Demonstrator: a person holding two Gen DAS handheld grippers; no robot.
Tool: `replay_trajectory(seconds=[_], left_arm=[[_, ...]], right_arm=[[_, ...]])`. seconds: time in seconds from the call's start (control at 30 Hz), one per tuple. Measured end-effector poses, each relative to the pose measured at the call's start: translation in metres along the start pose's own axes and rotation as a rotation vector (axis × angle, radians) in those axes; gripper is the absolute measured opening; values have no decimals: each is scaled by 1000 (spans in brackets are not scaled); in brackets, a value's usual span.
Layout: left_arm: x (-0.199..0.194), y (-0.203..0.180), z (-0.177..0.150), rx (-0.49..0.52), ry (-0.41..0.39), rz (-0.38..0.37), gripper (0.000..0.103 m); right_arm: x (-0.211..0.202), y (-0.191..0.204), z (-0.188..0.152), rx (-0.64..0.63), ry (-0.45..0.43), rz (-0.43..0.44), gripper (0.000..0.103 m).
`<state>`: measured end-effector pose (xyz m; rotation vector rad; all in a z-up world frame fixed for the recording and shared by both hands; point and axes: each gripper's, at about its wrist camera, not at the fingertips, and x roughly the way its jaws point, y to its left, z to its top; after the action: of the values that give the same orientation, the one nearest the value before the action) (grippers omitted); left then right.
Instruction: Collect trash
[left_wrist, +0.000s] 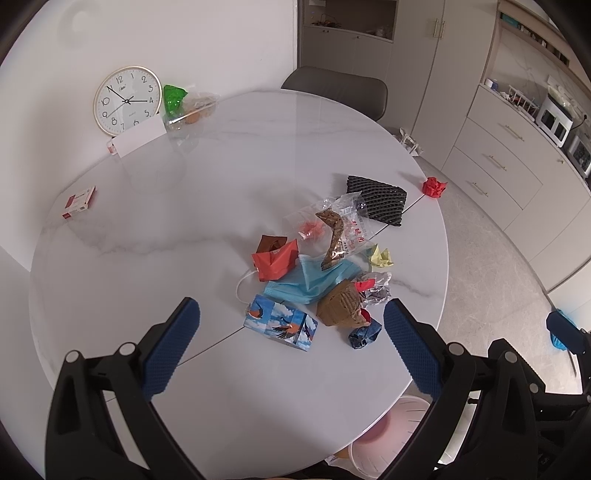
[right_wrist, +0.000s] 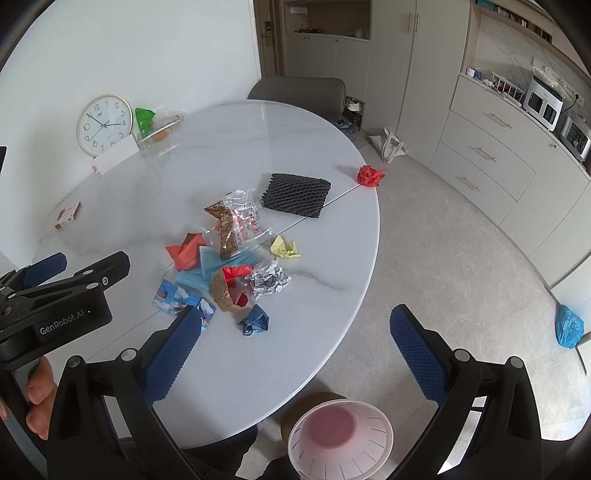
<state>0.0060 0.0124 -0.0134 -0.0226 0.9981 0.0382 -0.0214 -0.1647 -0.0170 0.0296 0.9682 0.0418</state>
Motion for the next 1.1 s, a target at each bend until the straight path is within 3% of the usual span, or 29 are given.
replay_trajectory(seconds=[0.23,0.5,0.73,1.0,1.1], left_arm=[[16,22,-9,7,-3,-19,95],[58,61,-32,47,18,-28,95],[98,71,-43,118,84,-54,95],[129,67,-45,202,131,-105,95],[140,65,-47,222,150,-131,95]], right_arm=[[22,-2,-15,9,15,53,101],[92,11,-43,-6,99,133,100],[156,24,-51,0,163,162,75],[194,32,-52,11,206,147,68],[202,35,-52,5,217,143,57]])
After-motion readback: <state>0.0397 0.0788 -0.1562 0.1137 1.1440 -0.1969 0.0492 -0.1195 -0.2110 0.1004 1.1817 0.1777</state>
